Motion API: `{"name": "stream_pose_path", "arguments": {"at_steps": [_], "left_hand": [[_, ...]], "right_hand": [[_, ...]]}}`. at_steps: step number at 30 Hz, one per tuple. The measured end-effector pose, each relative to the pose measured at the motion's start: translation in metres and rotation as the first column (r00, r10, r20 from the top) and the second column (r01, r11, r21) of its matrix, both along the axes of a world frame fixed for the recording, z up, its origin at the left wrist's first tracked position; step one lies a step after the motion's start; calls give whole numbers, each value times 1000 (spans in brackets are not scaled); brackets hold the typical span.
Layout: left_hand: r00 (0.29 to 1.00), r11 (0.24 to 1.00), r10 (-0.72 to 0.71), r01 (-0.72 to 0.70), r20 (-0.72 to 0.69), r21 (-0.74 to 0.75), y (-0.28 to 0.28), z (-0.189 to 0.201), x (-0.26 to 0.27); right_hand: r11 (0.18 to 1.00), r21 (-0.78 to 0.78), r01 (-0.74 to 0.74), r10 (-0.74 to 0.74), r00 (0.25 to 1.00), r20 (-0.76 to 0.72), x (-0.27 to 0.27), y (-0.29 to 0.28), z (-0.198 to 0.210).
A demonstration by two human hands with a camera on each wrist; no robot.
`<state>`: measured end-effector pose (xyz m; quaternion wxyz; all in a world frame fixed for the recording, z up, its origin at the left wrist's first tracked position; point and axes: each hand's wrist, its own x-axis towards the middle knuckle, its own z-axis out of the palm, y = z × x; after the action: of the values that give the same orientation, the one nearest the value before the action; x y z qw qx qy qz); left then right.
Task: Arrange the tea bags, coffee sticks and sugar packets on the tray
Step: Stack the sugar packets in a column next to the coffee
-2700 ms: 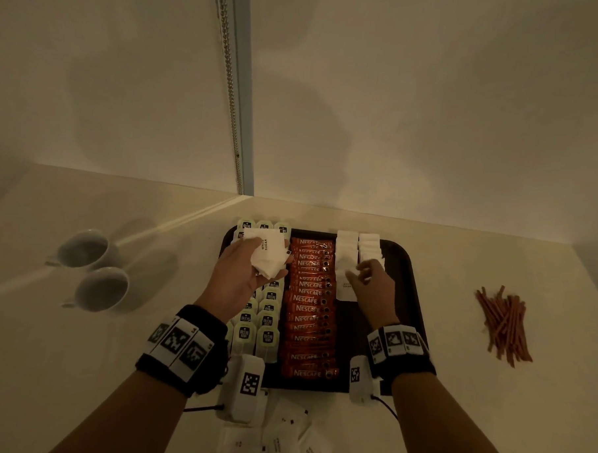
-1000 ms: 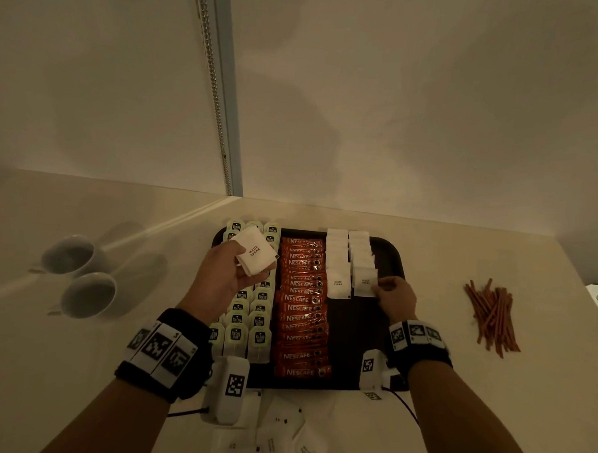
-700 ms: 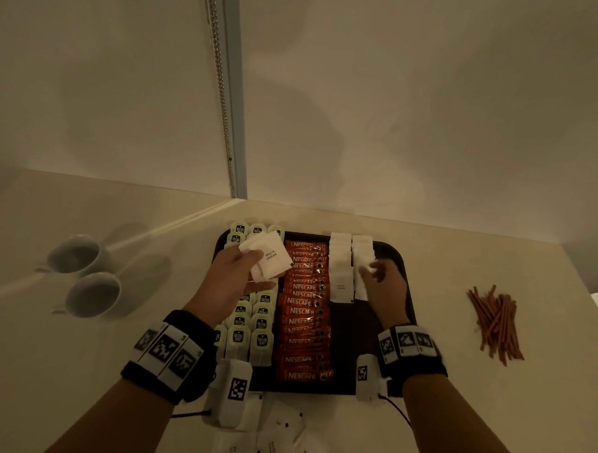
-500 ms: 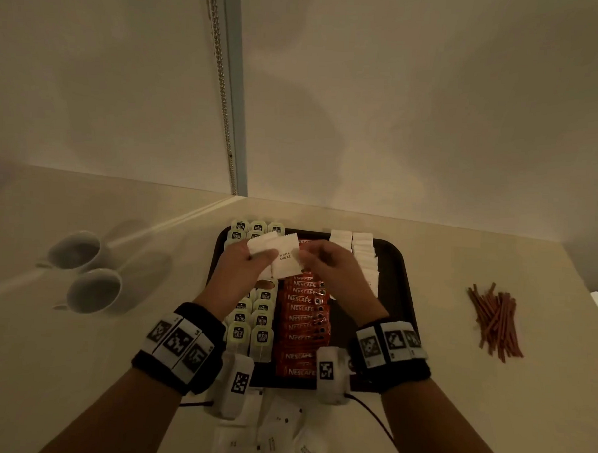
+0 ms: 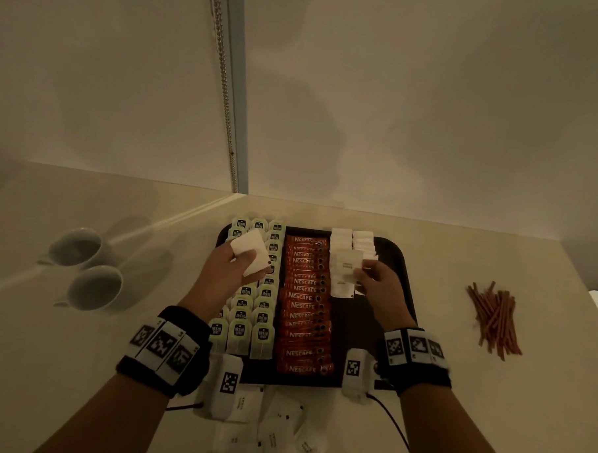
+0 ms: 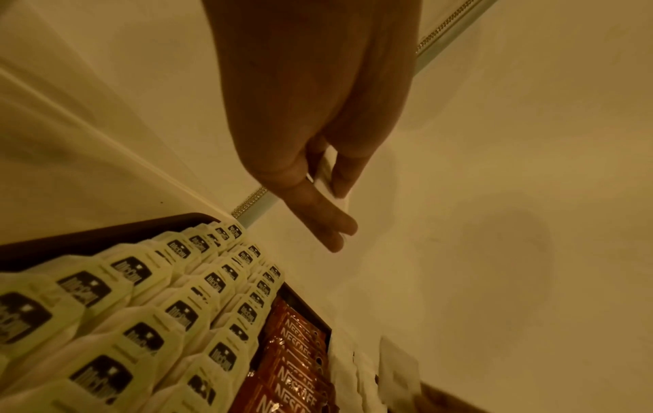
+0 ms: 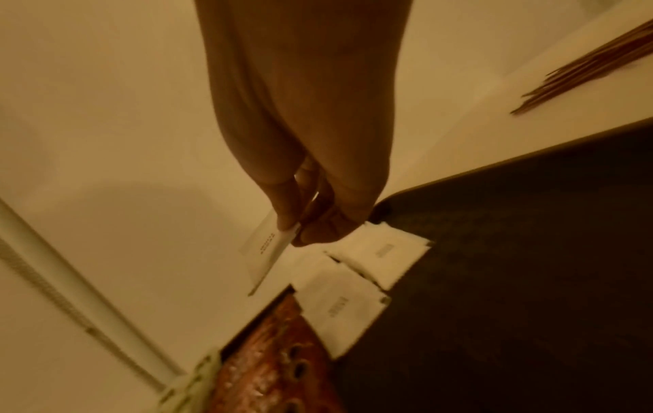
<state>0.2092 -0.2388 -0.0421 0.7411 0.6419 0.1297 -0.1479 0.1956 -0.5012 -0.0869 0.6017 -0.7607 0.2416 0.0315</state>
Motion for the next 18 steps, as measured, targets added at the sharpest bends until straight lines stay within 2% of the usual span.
{"name": "stream_pose_path", "arguments": {"at_steps": [3, 8, 12, 15, 18], "left_hand": [[999, 998, -3, 1, 32, 60, 0, -2, -1], [996, 990, -6, -6, 89, 142, 0, -4, -4], [999, 998, 44, -44, -2, 52, -2, -1, -2], [992, 994, 94, -98, -81, -44, 0, 1, -1], [991, 993, 86, -93, -101, -73, 1, 3, -1]], "right_hand": [[987, -158, 7, -26, 993, -113, -6, -14, -27], [981, -193, -6, -34, 979, -199, -11, -16, -48], [971, -240, -8, -44, 976, -213, -8, -10, -51], [940, -342, 8, -80, 977, -196, -7, -6, -50], [907, -421, 6, -84, 983, -166, -8, -1, -49]]}}
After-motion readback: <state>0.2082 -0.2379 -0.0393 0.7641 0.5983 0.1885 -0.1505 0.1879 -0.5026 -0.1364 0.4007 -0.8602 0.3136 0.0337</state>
